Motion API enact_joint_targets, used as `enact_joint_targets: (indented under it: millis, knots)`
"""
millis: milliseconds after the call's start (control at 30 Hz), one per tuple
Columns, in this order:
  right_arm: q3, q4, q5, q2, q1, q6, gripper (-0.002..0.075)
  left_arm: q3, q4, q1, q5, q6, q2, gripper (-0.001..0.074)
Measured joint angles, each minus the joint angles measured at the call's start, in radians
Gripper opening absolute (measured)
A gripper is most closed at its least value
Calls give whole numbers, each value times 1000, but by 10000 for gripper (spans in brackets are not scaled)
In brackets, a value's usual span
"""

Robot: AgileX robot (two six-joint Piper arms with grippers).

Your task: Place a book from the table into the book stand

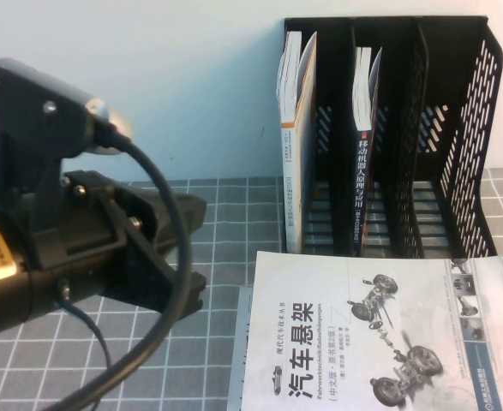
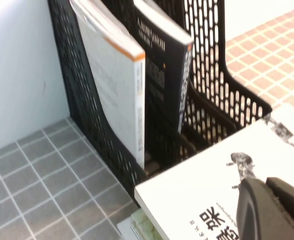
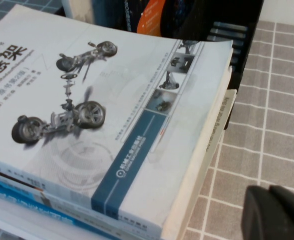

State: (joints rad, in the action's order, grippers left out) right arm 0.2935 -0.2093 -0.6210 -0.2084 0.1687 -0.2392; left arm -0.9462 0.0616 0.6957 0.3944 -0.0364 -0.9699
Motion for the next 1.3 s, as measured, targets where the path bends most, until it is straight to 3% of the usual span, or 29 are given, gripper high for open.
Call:
enact_joint_targets:
  millis: [200,300,467,767,967,1300]
  knots:
    - [0,-4,0,0,0,0,-3,29,-97,-29,14,-5,53,-1]
    - [0,-6,2,0,0,0,-3,77,-215,-116,65,16,180,-1]
    - [0,-8,2,0,0,0,-3,251,-258,-291,125,-45,443,-3]
    - [0,-8,4,0,0,0,-3,709,-287,-539,73,-393,790,-3]
    - [-2,-8,4,0,0,0,-3,943,-296,-571,-105,-423,895,-3]
    - [-2,-17,6,0,0,0,-3,967,-205,-571,-129,-260,908,-3]
